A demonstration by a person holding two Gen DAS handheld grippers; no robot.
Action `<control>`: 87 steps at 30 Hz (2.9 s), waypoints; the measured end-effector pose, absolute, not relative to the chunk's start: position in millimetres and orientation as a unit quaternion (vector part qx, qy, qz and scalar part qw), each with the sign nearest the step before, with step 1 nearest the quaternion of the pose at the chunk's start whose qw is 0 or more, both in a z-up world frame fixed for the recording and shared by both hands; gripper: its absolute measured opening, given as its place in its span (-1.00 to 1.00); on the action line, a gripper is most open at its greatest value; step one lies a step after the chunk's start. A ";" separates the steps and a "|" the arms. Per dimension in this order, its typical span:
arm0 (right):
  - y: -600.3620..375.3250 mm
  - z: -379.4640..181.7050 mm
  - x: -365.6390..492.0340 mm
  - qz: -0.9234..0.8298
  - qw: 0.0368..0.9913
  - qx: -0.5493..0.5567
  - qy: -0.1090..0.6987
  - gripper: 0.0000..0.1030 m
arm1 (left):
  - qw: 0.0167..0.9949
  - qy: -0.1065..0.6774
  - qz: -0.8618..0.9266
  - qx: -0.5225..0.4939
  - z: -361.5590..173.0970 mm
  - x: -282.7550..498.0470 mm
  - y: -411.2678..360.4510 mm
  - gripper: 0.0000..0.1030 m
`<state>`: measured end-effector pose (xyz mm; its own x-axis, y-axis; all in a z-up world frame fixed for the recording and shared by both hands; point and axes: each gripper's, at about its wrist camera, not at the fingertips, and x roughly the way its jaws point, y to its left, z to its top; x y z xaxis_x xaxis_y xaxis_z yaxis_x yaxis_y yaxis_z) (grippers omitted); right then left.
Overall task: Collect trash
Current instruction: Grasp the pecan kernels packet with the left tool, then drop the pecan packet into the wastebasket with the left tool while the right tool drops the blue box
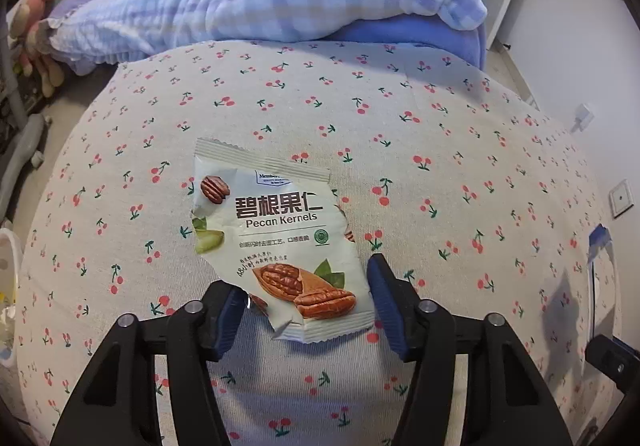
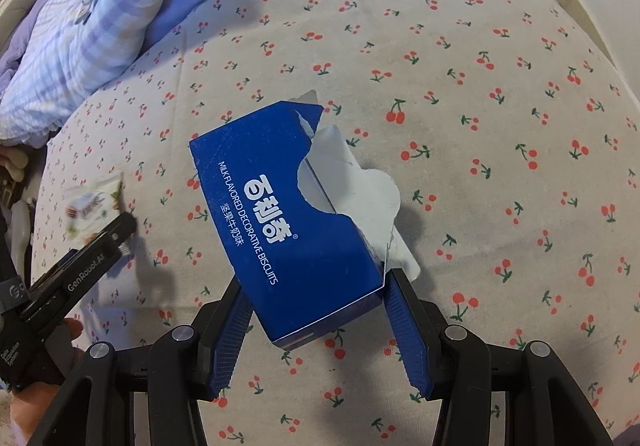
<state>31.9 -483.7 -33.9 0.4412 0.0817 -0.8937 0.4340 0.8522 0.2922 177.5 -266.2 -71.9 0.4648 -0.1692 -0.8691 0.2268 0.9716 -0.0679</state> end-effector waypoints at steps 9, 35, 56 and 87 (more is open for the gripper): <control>-472.4 -25.2 28.0 -0.104 0.820 0.237 0.511 0.13 | 0.834 0.531 -0.145 0.012 -60.9 164.1 -240.7 -0.05; -344.8 24.6 46.7 -0.016 0.867 0.144 0.477 0.13 | 0.851 0.501 -0.153 -0.036 3.9 118.0 -97.5 -0.05; -209.1 12.4 95.9 0.065 0.864 0.086 0.491 0.13 | 0.864 0.493 -0.055 -0.088 -0.2 115.4 73.2 -0.04; -51.1 -36.0 145.1 0.164 0.836 0.023 0.522 0.13 | 0.849 0.514 0.091 -0.080 -19.0 101.7 189.0 0.82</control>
